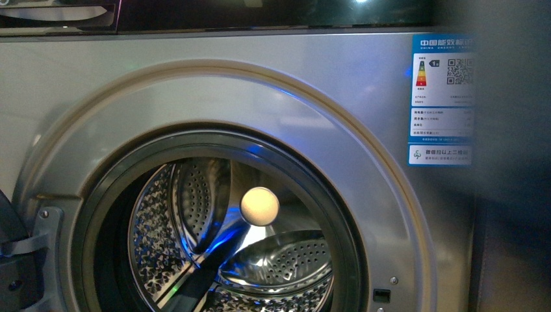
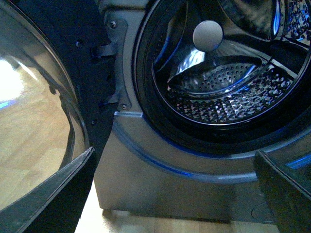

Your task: Put clothes into washing machine

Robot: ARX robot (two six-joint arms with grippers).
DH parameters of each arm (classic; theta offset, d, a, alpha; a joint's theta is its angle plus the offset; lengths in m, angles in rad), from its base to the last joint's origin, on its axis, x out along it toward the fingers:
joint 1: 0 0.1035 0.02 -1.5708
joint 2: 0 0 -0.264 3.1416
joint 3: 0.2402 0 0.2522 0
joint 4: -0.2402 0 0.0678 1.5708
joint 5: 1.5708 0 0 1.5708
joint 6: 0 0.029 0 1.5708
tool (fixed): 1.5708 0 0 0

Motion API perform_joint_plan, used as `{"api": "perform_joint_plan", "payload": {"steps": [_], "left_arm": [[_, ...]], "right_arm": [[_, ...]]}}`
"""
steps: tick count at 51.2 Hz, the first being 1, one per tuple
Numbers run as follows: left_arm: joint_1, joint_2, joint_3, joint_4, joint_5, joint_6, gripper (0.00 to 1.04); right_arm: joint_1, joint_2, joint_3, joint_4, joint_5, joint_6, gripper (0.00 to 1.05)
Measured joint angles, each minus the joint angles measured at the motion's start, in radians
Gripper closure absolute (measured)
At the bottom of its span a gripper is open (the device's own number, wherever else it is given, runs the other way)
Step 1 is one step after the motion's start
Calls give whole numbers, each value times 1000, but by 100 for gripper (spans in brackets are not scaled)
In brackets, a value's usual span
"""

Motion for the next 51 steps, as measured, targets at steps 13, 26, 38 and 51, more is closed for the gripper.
{"api": "perform_joint_plan", "payload": {"steps": [13,26,38,51], "left_arm": [[0,0,0,0,0,0,7],[0,0,0,0,0,0,7],[0,0,0,0,0,0,7],[0,0,0,0,0,0,7]], "right_arm": [[146,-14,-137,58,16,-15,94],[230,-21,-332,138,-3,-11,94],[284,-79,-426,206,-58,26,94],[290,-92,-438,212,-58,35,94]]}}
